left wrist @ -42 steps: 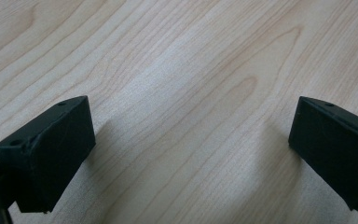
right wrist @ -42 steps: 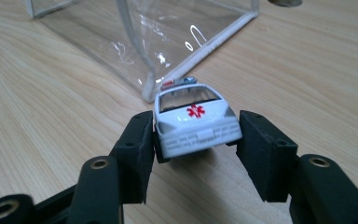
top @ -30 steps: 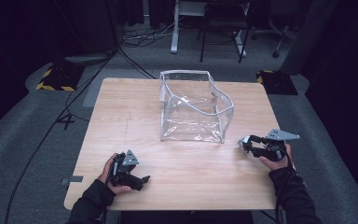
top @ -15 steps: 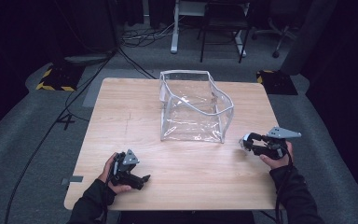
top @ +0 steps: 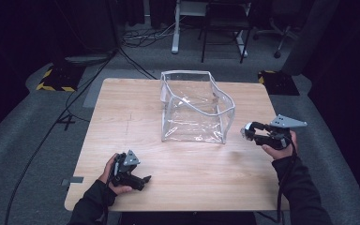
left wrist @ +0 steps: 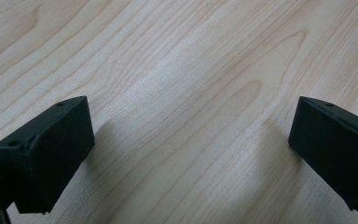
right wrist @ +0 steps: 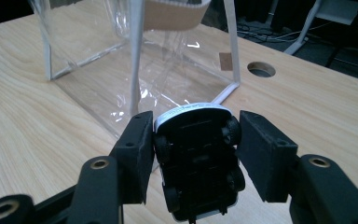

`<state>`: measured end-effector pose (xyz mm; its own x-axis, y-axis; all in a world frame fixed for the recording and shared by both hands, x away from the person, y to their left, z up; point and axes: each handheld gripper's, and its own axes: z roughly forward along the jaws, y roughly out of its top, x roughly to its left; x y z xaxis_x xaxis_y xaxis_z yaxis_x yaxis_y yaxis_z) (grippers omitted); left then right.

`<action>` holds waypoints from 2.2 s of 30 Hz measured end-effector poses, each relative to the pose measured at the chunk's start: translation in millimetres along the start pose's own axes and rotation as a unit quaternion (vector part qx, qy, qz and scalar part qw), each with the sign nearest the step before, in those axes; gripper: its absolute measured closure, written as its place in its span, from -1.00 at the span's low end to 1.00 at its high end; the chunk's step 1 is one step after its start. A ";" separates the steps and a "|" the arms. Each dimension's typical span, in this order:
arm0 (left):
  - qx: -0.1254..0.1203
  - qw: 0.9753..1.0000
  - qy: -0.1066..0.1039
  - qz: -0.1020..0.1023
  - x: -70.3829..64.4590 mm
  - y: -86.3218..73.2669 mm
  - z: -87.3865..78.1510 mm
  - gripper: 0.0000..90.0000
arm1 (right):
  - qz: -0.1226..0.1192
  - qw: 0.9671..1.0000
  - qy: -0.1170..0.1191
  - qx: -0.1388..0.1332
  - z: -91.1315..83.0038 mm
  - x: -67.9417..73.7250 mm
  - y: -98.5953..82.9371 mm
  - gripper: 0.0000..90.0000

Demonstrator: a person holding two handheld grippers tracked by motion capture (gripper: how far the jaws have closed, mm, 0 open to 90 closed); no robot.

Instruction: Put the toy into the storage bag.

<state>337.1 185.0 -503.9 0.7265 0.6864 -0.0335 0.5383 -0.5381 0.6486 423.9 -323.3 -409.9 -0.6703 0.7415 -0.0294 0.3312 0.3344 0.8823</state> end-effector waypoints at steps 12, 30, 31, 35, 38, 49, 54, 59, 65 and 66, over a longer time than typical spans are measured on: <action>-0.001 1.000 0.000 0.001 0.0 0.0 0.1 -0.99 | -0.003 1.000 -0.002 -0.020 -4.6 -2.4 32.5 0.05; 0.000 1.000 0.000 0.000 0.0 0.0 0.0 -0.99 | -0.015 0.998 -0.017 -0.052 -17.8 -3.1 72.8 0.05; 0.000 1.000 0.000 0.000 0.0 0.0 0.0 -0.99 | -0.018 0.998 -0.018 -0.052 -17.8 -3.2 73.7 0.05; 0.000 1.000 0.000 0.000 0.0 0.0 0.0 -0.99 | -0.022 0.998 -0.019 -0.058 -18.9 -2.1 82.2 0.05; -0.001 1.000 0.001 0.001 0.1 0.0 0.1 -0.99 | -0.020 0.998 -0.018 -0.062 -21.3 -0.3 88.8 0.05; -0.001 1.000 0.000 0.000 0.0 0.0 0.0 -0.99 | -0.029 0.997 -0.022 -0.072 -27.9 -2.6 108.2 0.05; -0.001 1.000 0.001 0.000 -0.1 0.0 0.0 -0.99 | -0.038 0.996 -0.027 -0.072 -28.3 -1.7 116.1 0.05; -0.001 1.000 0.001 0.000 -0.1 0.0 0.0 -0.99 | -0.035 0.996 -0.027 -0.080 -31.0 -2.4 123.7 0.05; -0.001 1.000 0.002 0.001 -0.1 0.0 -0.1 -0.99 | -0.035 0.995 -0.025 -0.085 -30.5 -0.5 131.4 0.05; -0.001 1.000 0.001 0.000 -0.1 0.0 0.0 -0.99 | -0.038 0.995 -0.025 -0.084 -30.2 -0.4 132.4 0.05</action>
<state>337.0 184.9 -503.9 0.7258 0.6872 -0.0313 0.5372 -0.5377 0.6499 448.0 -296.9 -278.8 -0.6531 0.7479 -0.1184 0.1624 0.2911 0.9428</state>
